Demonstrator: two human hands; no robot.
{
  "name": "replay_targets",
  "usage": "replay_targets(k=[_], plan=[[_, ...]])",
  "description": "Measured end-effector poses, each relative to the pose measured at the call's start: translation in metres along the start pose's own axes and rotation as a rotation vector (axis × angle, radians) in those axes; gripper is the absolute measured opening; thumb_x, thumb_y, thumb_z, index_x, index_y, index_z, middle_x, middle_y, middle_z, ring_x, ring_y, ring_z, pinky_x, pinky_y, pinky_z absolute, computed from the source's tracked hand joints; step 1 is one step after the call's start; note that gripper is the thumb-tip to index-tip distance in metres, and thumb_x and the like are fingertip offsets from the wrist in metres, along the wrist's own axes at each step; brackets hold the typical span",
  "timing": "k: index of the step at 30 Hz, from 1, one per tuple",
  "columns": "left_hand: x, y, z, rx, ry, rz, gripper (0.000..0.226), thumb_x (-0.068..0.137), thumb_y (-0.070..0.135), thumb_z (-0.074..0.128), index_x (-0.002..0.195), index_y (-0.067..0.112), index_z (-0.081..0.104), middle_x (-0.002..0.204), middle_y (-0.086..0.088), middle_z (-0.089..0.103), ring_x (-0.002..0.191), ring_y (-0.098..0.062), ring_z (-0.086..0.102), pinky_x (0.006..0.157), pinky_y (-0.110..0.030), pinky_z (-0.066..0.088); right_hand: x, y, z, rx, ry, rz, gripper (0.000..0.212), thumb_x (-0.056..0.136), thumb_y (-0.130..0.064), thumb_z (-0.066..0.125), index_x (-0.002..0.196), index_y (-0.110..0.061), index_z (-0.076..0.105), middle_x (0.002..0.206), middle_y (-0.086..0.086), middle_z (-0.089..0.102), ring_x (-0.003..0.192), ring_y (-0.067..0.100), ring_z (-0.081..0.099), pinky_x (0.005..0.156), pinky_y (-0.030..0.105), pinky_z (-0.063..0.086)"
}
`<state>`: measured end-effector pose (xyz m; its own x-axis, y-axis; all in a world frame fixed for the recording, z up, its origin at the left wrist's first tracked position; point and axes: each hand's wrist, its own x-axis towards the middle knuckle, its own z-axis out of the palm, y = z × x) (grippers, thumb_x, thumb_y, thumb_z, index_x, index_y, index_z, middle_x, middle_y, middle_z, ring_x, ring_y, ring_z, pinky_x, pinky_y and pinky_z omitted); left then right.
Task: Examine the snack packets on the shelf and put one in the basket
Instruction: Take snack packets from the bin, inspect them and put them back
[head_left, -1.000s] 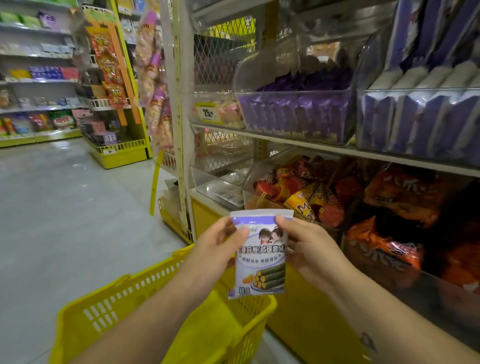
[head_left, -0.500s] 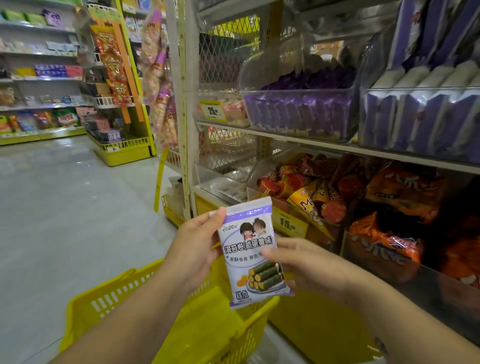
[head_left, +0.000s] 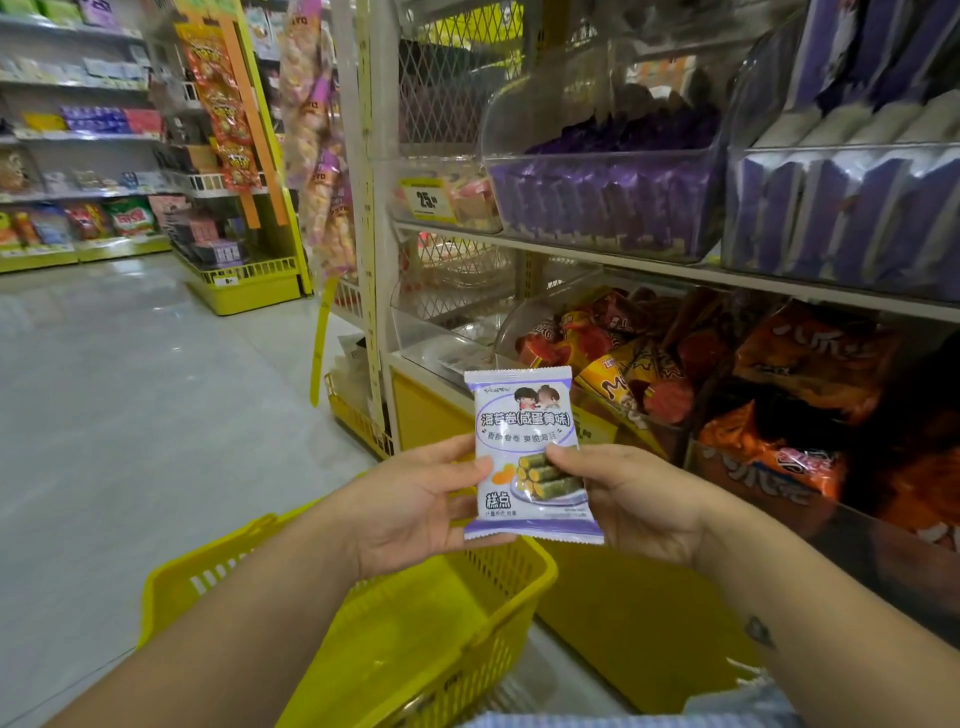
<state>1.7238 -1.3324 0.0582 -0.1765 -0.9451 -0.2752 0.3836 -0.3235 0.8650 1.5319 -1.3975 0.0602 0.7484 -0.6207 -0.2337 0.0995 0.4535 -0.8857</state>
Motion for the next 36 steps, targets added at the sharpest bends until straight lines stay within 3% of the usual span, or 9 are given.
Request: replay_targets(k=[4, 7, 9, 14, 18, 22, 27, 31, 36], plan=[[0.005, -0.007, 0.007, 0.209, 0.266, 0.214, 0.055, 0.095, 0.009, 0.055, 0.142, 0.032, 0.038, 0.134, -0.005, 0.059, 0.107, -0.018, 0.063, 0.085, -0.045, 0.054, 0.006, 0.005, 0.006, -0.277, 0.240, -0.214, 0.028, 0.090, -0.018, 0.058, 0.115, -0.005, 0.064, 0.099, 0.009, 0.074, 0.087, 0.020, 0.071, 0.077, 0.034, 0.058], [0.009, -0.015, 0.016, 0.205, 0.132, 0.309, 0.058, 0.089, 0.030, 0.057, 0.143, 0.040, 0.037, 0.140, 0.003, 0.055, 0.122, -0.014, 0.055, 0.102, -0.048, 0.043, 0.006, 0.011, 0.019, -0.506, 0.255, -0.364, 0.034, 0.095, -0.018, 0.054, 0.129, -0.023, 0.056, 0.110, -0.005, 0.071, 0.096, 0.009, 0.067, 0.071, 0.027, 0.056], [0.011, -0.017, 0.019, 0.130, 0.034, 0.298, 0.059, 0.086, 0.034, 0.055, 0.143, 0.033, 0.039, 0.138, -0.004, 0.057, 0.124, -0.021, 0.056, 0.094, -0.044, 0.050, 0.006, 0.015, 0.025, -0.543, 0.155, -0.323, 0.039, 0.098, -0.019, 0.047, 0.137, -0.027, 0.047, 0.122, -0.009, 0.064, 0.106, 0.004, 0.063, 0.076, 0.023, 0.054], [0.010, -0.015, 0.009, 0.068, 0.093, 0.325, 0.055, 0.090, 0.017, 0.056, 0.142, 0.024, 0.042, 0.128, -0.009, 0.064, 0.114, -0.030, 0.063, 0.097, -0.058, 0.048, 0.006, 0.011, 0.024, -0.709, 0.256, -0.419, 0.039, 0.095, -0.004, 0.053, 0.133, -0.012, 0.054, 0.127, -0.003, 0.061, 0.105, 0.003, 0.058, 0.082, 0.008, 0.046], [0.010, -0.011, 0.006, -0.034, 0.025, 0.272, 0.047, 0.097, 0.001, 0.041, 0.140, 0.021, 0.044, 0.122, -0.012, 0.067, 0.102, -0.031, 0.068, 0.082, -0.049, 0.056, 0.007, 0.007, 0.018, -0.479, 0.331, -0.412, 0.040, 0.092, -0.007, 0.058, 0.129, -0.022, 0.052, 0.116, -0.008, 0.064, 0.106, 0.014, 0.064, 0.080, 0.022, 0.056], [0.010, -0.009, 0.004, -0.044, 0.029, 0.260, 0.048, 0.098, 0.000, 0.036, 0.140, 0.023, 0.044, 0.124, -0.010, 0.067, 0.108, -0.033, 0.065, 0.081, -0.050, 0.056, 0.008, 0.003, 0.009, -0.272, 0.257, -0.346, 0.034, 0.087, -0.007, 0.064, 0.118, -0.020, 0.058, 0.114, 0.009, 0.069, 0.105, 0.028, 0.067, 0.089, 0.049, 0.051], [0.012, -0.007, 0.004, 0.229, 0.254, 0.381, 0.055, 0.098, 0.007, 0.049, 0.141, 0.040, 0.037, 0.125, 0.009, 0.065, 0.111, -0.013, 0.064, 0.082, -0.042, 0.055, 0.007, 0.006, 0.013, -0.552, 0.376, -0.499, 0.045, 0.080, -0.006, 0.074, 0.116, -0.022, 0.053, 0.105, -0.008, 0.065, 0.090, 0.005, 0.068, 0.067, 0.020, 0.057], [0.011, -0.014, 0.009, 0.407, 0.249, 0.468, 0.070, 0.097, 0.013, 0.055, 0.145, 0.048, 0.020, 0.093, 0.040, 0.065, 0.091, 0.003, 0.068, 0.064, -0.020, 0.056, 0.004, 0.015, 0.019, -0.776, 0.331, -0.591, 0.054, 0.078, -0.014, 0.076, 0.112, -0.043, 0.045, 0.101, -0.013, 0.060, 0.090, 0.005, 0.064, 0.063, 0.019, 0.054], [0.015, -0.016, 0.006, 0.393, 0.232, 0.494, 0.072, 0.096, 0.003, 0.053, 0.151, 0.035, 0.019, 0.092, 0.036, 0.067, 0.091, -0.001, 0.070, 0.069, -0.027, 0.059, 0.000, 0.012, 0.025, -0.774, 0.166, -0.598, 0.068, 0.084, -0.011, 0.071, 0.130, -0.052, 0.040, 0.119, -0.026, 0.058, 0.102, 0.000, 0.062, 0.072, 0.023, 0.056]])
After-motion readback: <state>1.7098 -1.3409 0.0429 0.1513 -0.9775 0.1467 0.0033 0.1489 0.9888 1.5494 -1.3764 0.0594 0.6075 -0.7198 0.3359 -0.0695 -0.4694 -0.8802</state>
